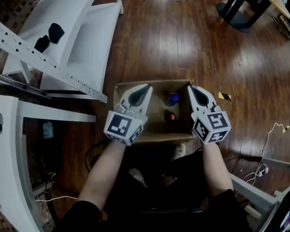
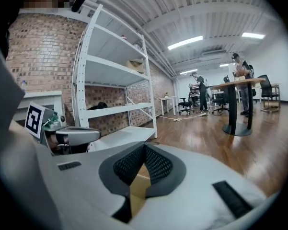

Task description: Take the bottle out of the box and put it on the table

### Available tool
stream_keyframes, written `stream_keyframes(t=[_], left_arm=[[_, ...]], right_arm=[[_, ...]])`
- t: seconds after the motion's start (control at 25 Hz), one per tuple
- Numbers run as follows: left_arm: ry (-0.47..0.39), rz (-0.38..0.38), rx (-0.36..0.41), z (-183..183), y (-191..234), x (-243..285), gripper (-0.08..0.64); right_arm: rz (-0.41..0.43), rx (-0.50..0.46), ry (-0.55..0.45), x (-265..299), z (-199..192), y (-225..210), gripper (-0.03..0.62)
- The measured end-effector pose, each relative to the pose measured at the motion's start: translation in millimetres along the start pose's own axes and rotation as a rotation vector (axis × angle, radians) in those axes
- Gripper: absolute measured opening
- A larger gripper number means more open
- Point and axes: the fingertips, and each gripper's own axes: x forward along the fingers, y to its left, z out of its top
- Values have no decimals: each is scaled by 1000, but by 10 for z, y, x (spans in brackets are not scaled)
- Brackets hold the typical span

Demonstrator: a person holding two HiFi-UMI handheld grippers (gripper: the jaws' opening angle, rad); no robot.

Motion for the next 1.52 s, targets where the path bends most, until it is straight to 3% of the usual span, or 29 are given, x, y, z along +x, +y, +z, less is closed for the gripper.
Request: stream_keyframes(t=[0.12, 0.28, 0.56, 0.72, 0.84, 0.96, 1.08, 1.16, 1.24, 1.32, 1.52], left_arm=[[-38, -52, -2, -442, -24, 80, 2], [-2, -142, 34, -864, -221, 160, 2], [54, -288, 34, -1323, -502, 400, 2], [98, -390, 67, -1518, -724, 541, 2], [104, -409, 40, -1574, -767, 690, 2], [117, -376, 46, -1739, -691, 859, 2], [186, -403, 33, -2080, -704, 958, 82], [245, -461, 45, -2364, -778, 942, 89], [301, -545, 78, -2652, -915, 863, 92], [360, -625, 98, -2946, -1066, 781, 185], [521, -730, 209, -3688, -1290, 701, 259]], right_arm=[[-6, 10, -45, 214, -253, -91, 2], [-27, -25, -77, 238, -397, -128, 2], [-25, -47, -125, 15, -212, -308, 2], [-51, 28, -163, -78, -189, -446, 2], [-71, 61, -164, -135, -210, -554, 2], [-93, 31, -143, -182, -244, -646, 2], [-94, 6, -123, -220, -257, -692, 2], [-97, -4, -106, -247, -284, -721, 2], [-96, -8, -87, -280, -337, -743, 2], [-91, -10, -79, -326, -376, -756, 2], [-93, 43, -81, -395, -449, -838, 2]])
